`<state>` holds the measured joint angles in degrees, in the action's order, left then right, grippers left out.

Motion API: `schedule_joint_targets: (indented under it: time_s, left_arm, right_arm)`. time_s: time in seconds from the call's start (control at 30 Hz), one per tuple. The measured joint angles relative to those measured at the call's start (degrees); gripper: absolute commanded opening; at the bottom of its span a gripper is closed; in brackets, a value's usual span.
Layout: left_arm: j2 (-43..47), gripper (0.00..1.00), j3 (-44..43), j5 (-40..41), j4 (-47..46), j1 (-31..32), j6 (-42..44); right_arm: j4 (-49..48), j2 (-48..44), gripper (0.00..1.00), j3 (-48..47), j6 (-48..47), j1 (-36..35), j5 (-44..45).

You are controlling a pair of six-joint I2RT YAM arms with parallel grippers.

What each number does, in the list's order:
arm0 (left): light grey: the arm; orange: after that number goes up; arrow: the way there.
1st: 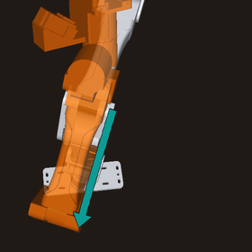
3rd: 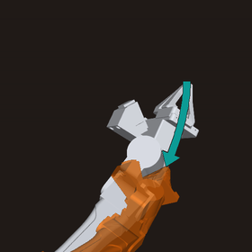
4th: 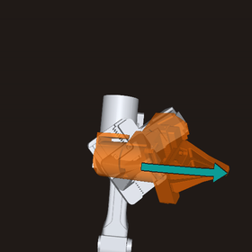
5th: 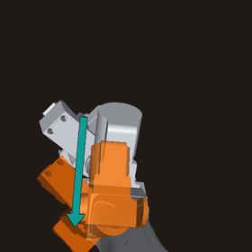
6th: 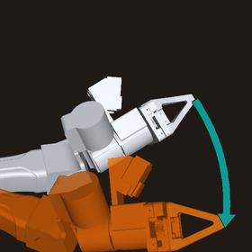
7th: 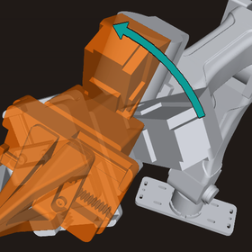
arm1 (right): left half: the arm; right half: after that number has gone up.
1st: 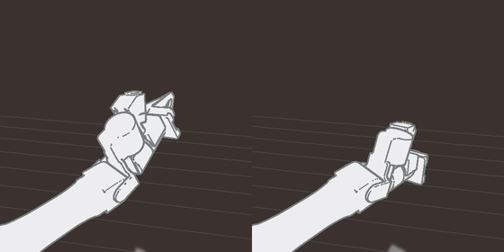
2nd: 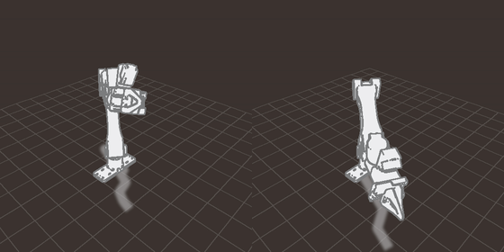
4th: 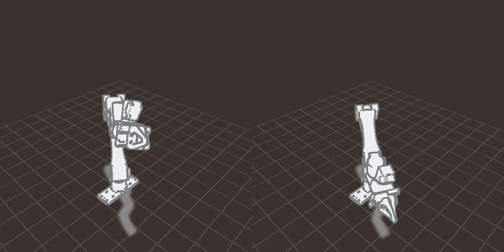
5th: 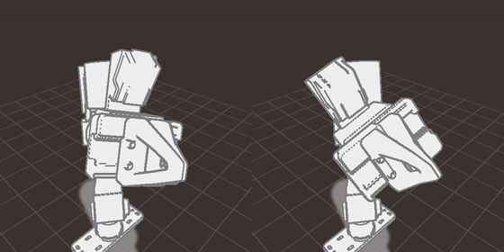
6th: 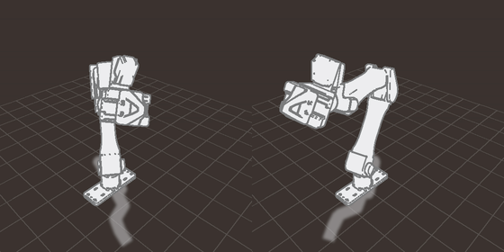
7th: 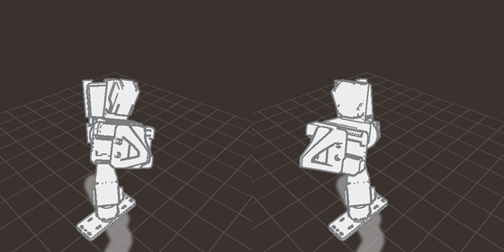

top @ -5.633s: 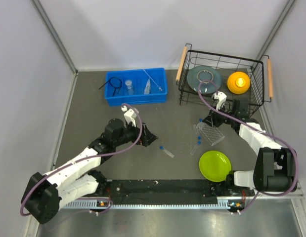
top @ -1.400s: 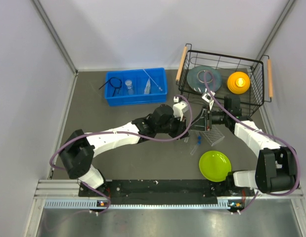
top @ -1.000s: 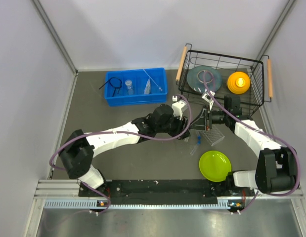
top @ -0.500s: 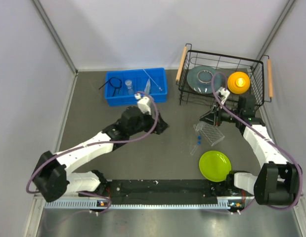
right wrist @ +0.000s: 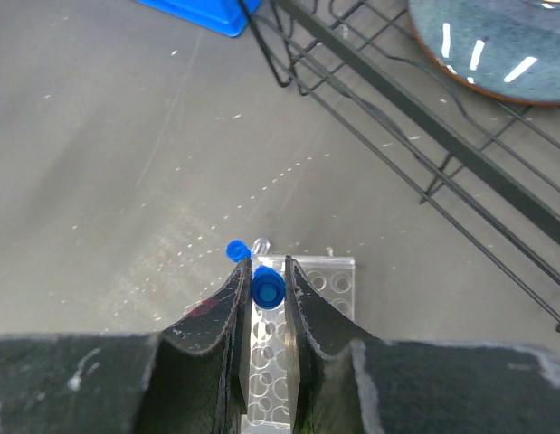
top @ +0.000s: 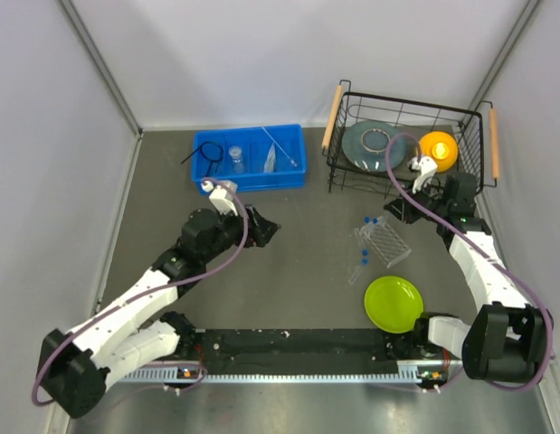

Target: Organize the chemistry lab equipment

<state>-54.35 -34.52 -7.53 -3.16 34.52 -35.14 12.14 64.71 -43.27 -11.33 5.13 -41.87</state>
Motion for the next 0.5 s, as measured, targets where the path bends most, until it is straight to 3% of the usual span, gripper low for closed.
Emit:
schedule_joint_targets:
  time_s: [0.07, 0.27, 0.5]
  left_arm:
    - [4.0, 0.99, 1.0, 1.5, 0.7, 0.0, 1.0]
    - [17.5, 0.99, 4.9, 10.4, 1.4, 0.0, 3.0]
    - [23.2, 0.99, 9.6, 14.0, 1.9, 0.0, 3.6]
  right_arm:
    - [-0.9, 0.1, 0.12, 0.0, 0.4, 0.0, 2.0]
    - [-4.5, 3.1, 0.12, 0.0, 1.9, 0.0, 4.9]
    - [-6.9, 8.7, 0.12, 0.1, 3.5, 0.0, 5.8]
